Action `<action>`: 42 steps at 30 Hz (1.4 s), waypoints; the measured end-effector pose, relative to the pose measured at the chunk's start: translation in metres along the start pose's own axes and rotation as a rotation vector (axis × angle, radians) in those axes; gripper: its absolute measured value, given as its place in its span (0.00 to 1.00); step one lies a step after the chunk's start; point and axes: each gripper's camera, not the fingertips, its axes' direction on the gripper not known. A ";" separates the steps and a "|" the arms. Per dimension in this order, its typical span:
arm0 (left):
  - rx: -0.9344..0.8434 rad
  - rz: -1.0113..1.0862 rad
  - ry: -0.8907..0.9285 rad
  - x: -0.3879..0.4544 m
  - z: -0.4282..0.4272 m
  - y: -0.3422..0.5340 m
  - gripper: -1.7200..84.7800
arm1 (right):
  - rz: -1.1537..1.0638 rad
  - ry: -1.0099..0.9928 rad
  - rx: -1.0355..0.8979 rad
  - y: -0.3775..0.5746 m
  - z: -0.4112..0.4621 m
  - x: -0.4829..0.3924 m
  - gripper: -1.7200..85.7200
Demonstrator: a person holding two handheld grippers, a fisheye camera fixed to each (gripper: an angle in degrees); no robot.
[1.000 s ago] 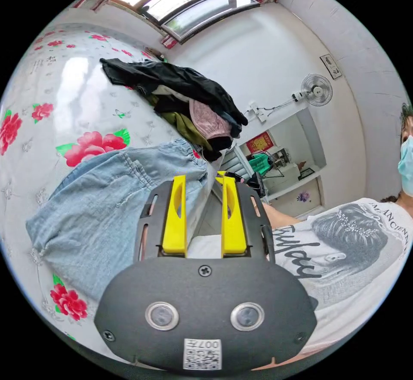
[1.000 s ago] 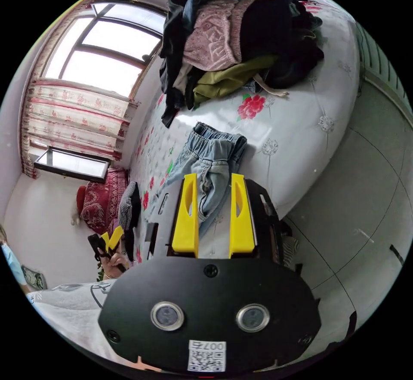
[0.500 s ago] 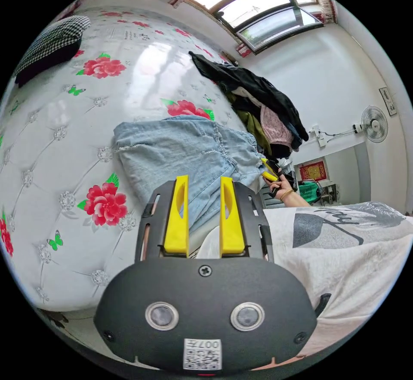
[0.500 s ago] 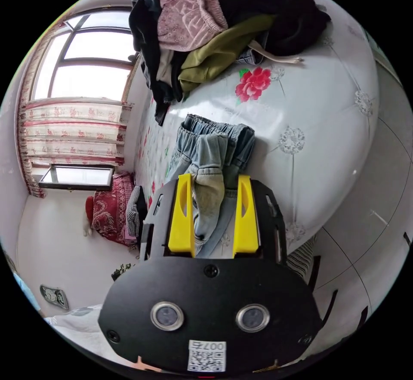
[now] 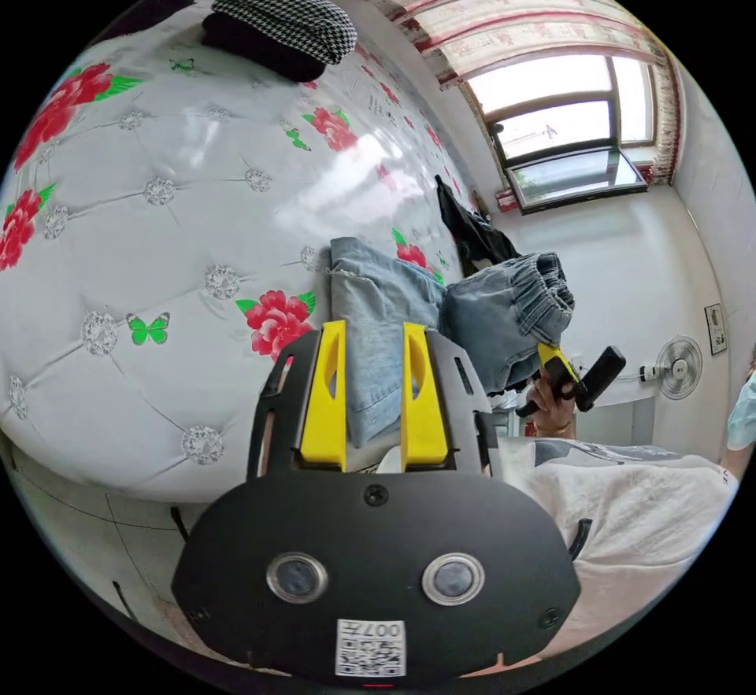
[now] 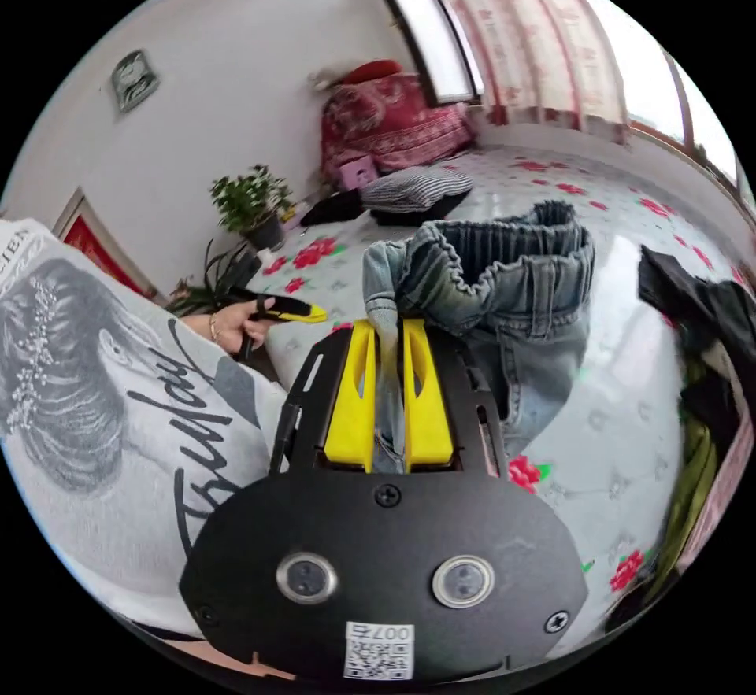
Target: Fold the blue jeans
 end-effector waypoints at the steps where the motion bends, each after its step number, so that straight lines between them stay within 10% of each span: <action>1: 0.005 -0.015 0.012 -0.009 0.000 -0.001 0.14 | -0.054 -0.094 -0.100 -0.005 0.038 -0.014 0.09; 5: 0.004 -0.051 0.031 -0.037 -0.003 -0.004 0.15 | -0.091 -0.306 -0.396 0.006 0.110 -0.025 0.10; 12: -0.046 -0.092 0.096 -0.089 0.006 -0.015 0.19 | 0.533 -0.098 -0.161 0.076 0.029 0.115 0.13; 19: -0.235 -0.047 0.149 -0.114 0.065 -0.050 0.19 | 0.973 -0.338 -0.130 0.176 0.042 0.178 0.14; 33: -0.076 0.280 0.303 -0.063 -0.035 -0.235 0.09 | 0.596 -0.438 0.045 -0.032 0.028 0.157 0.06; 42: 0.421 0.320 -0.170 -0.049 -0.225 -0.438 0.11 | 0.403 -0.437 0.202 -0.321 0.144 0.111 0.05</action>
